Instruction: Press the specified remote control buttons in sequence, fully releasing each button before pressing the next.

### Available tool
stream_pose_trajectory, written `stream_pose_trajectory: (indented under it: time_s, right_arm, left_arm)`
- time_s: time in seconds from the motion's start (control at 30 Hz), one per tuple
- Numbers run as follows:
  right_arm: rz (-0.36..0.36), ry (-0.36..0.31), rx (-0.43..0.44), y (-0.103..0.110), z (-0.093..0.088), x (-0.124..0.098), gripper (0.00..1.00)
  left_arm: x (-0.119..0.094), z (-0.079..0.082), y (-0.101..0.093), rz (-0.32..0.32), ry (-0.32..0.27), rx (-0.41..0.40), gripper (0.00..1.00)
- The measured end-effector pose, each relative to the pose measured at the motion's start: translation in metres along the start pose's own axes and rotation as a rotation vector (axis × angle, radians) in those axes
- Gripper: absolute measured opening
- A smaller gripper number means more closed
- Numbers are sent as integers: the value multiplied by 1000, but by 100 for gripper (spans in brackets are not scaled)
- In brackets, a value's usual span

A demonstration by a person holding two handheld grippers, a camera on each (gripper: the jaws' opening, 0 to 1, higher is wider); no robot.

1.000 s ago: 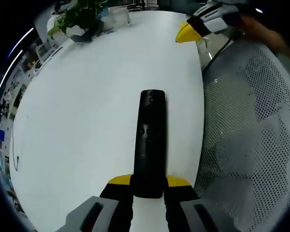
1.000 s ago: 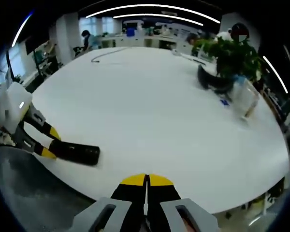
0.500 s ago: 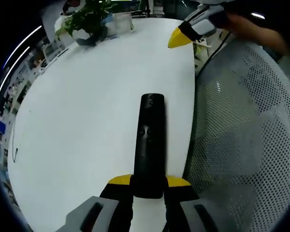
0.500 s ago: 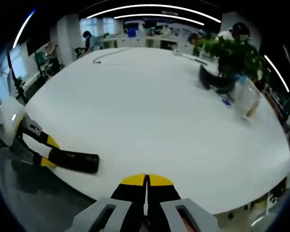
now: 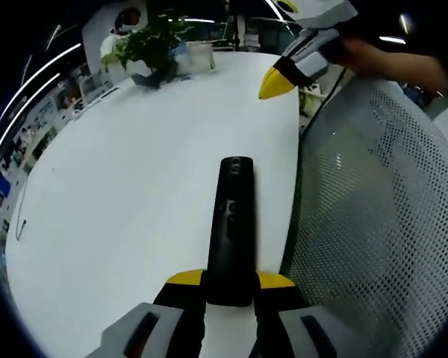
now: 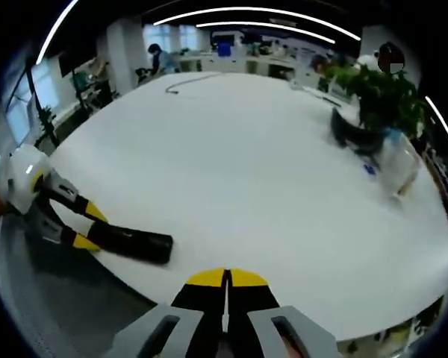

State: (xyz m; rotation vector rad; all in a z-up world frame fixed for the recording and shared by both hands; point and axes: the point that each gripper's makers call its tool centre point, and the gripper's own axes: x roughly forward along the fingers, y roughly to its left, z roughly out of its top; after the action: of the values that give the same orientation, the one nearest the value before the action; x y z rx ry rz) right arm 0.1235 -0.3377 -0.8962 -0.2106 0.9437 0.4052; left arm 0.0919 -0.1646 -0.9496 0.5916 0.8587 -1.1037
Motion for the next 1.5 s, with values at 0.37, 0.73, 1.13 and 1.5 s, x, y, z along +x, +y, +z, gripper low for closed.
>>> stream_pose_trajectory:
  time_s: [0.37, 0.73, 1.13, 1.5]
  right_arm:
    - [194, 48, 205, 51, 19, 36, 0]
    - [248, 33, 273, 53, 18, 47, 0]
    - [292, 74, 241, 66, 12, 50, 0]
    - [281, 105, 195, 68, 5, 55, 0]
  left_arm:
    - [2, 5, -1, 23, -118, -45, 26]
    - [4, 7, -1, 25, -122, -45, 25]
    - [4, 7, -2, -6, -123, 7, 24]
    - [4, 8, -3, -15, -126, 17, 24]
